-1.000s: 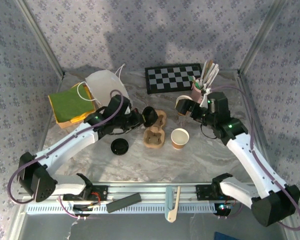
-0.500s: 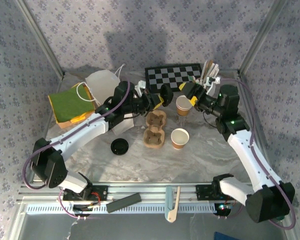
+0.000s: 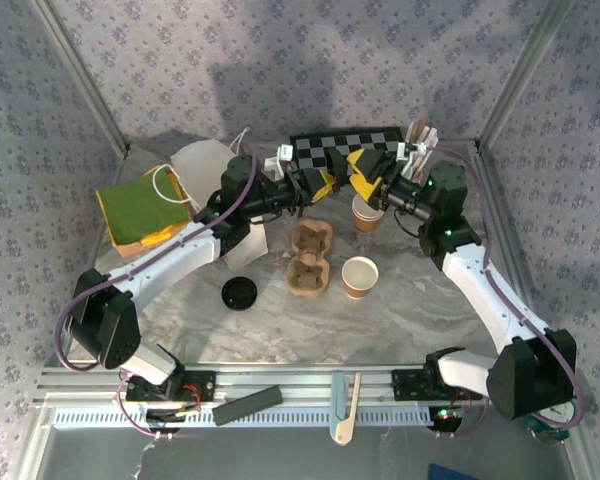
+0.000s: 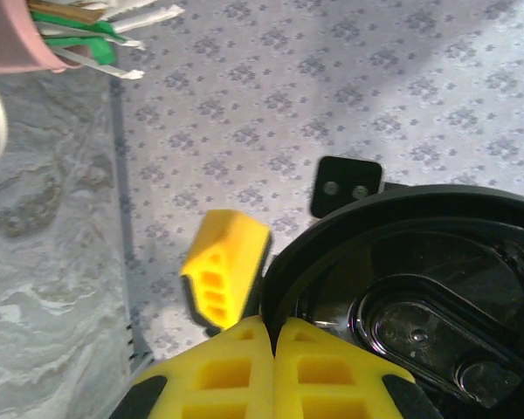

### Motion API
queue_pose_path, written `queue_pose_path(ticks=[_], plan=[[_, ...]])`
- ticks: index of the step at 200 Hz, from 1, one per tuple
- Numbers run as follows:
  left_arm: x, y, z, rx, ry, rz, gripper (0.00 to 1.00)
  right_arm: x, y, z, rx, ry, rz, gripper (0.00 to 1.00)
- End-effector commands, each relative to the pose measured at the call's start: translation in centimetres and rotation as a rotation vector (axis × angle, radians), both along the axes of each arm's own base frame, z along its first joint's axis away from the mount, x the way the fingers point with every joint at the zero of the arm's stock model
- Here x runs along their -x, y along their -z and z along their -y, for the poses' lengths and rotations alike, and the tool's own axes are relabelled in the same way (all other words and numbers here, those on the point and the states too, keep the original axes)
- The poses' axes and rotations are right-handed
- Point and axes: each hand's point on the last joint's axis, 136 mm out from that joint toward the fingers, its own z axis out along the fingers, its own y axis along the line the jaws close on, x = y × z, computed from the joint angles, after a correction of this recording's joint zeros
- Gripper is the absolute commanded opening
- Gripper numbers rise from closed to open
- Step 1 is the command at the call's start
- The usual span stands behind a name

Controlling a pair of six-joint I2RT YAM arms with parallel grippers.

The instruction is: Pack the takeout coffee

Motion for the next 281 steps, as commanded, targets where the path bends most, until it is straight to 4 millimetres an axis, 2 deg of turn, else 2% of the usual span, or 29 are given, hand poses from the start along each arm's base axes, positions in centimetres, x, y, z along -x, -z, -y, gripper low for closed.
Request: queue_pose_path(ticks=[1,58,88,108,162,238,281], plan=[[-0.1,-1.3,0.3,0.083,0.034,0.021,0.00,0.8,-2.3,-1.1,-0.052,-0.054,0.051,0.87],[-0.1,-1.2,0.2,0.105,0.035,0.015,0.00,1.0,-3.5,-1.8,-0.081,-0.071,0.065,0.86],[0.0,-1.2,-0.2,0.105,0.028,0.019,0.00,0.7,-3.0,-0.3,-0.049,-0.011,0.058,0.86],[0.1,-1.0,-0.3,0.101,0.027,0.016,0.00,0.8,-3.5,0.3,-0.052,0.004,0.071,0.87],[0.1,-0.9,-0.3,0.097,0.026,0.015,0.00,1.8,-4.4,-1.3,-0.029,-0.057,0.106,0.90],[0.4,-1.3,-0.4,0.099,0.031,0.027,0.00,1.9,-3.4,-3.1,-0.011,-0.102,0.084,0.90],[0.6,-1.6,-0.4,0.099,0.036,0.036,0.00,1.6,-2.7,-3.2,-0.004,-0.100,0.064,0.90]])
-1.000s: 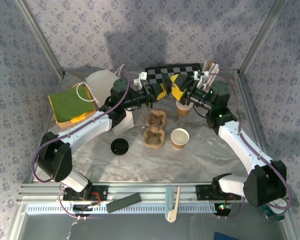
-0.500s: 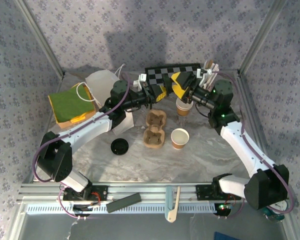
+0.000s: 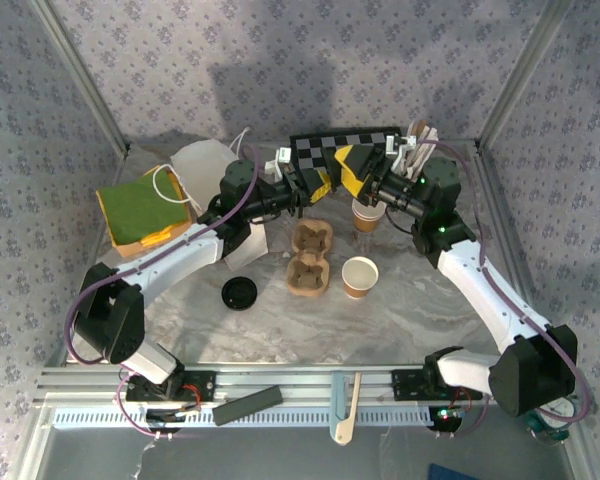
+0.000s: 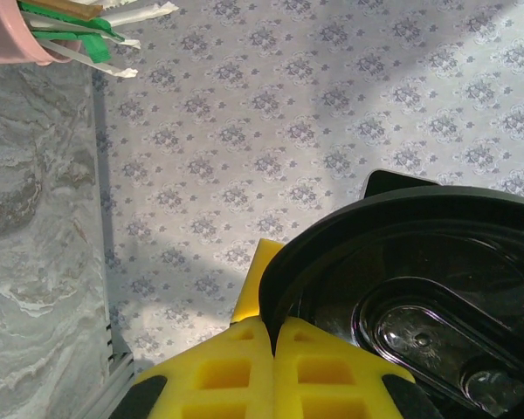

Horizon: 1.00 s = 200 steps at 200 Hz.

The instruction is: Pack the takeout coffee

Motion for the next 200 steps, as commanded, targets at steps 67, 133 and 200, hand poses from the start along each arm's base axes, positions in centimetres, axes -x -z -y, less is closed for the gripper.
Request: queue_pose_path(ticks=[67,133,200], plan=[[1.2,-2.6,-0.5,0.029,0.014,0.071,0.00,0.0,0.8,0.1,0.040,0.021,-0.025,0.91],[1.1,-2.6,-0.2,0.032,0.019,0.071,0.00,0.0,0.8,0.0,0.025,0.001,-0.026,0.91],[1.1,-2.8,-0.1,0.038,0.022,0.075,0.00,0.3,0.2,-0.9,0.005,-0.046,-0.009,0.88]])
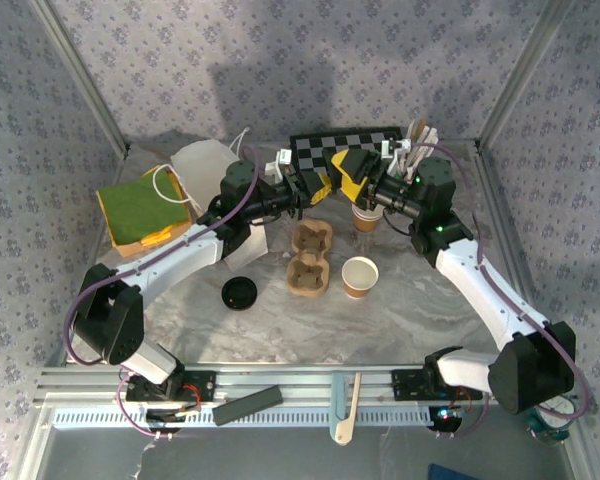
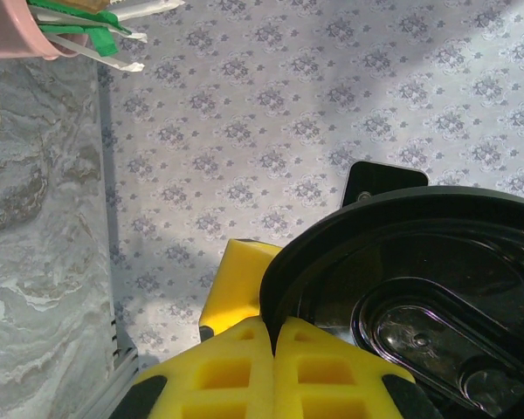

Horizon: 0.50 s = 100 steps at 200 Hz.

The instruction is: Pack the takeout coffee

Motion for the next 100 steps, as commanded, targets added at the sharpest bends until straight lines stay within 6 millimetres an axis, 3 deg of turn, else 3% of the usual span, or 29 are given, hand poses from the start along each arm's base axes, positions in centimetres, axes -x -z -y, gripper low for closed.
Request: queue_pose_path(ticks=[1,100], plan=[[0.87,-3.09,-0.08,0.050,0.019,0.079,0.00,0.40,-1.40,-0.46,-0.023,-0.032,0.042,0.88],[0.68,-2.41,0.08,0.046,0.020,0.061,0.00,0.28,-1.44,-0.73,-0.032,-0.044,0.041,0.78]])
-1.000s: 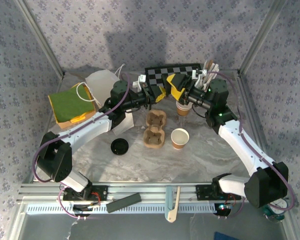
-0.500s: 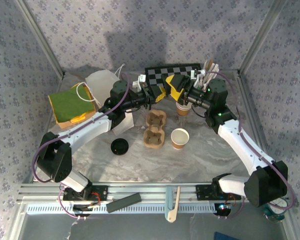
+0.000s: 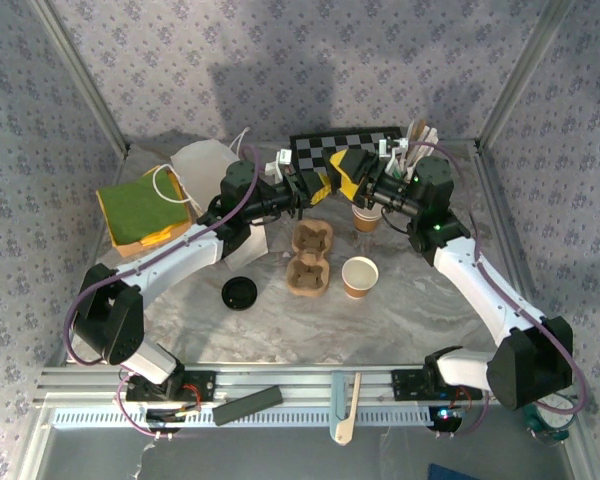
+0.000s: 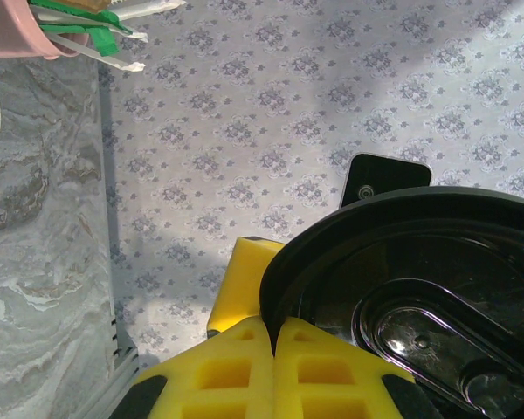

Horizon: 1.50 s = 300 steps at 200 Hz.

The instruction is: Pack the takeout coffee

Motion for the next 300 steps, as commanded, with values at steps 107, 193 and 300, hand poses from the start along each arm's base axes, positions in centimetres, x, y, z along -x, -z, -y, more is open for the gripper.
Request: queue_pose_path(ticks=[107,193,300], plan=[[0.1,-0.1,-2.3,-0.051,-0.049,0.017,0.47,-0.1,0.2,2.7,0.091,0.074,0.013,0.74],[0.8,1.4,-7.4,-0.521,-0.094,0.096,0.67,2.7,7.4,6.4,0.601,0.107,-0.045,0.72],[2.1,1.3,-8.1,-0.764,-0.054,0.212,1.00,9.2,18.9,7.7,1.399,0.020,0.064,0.71]])
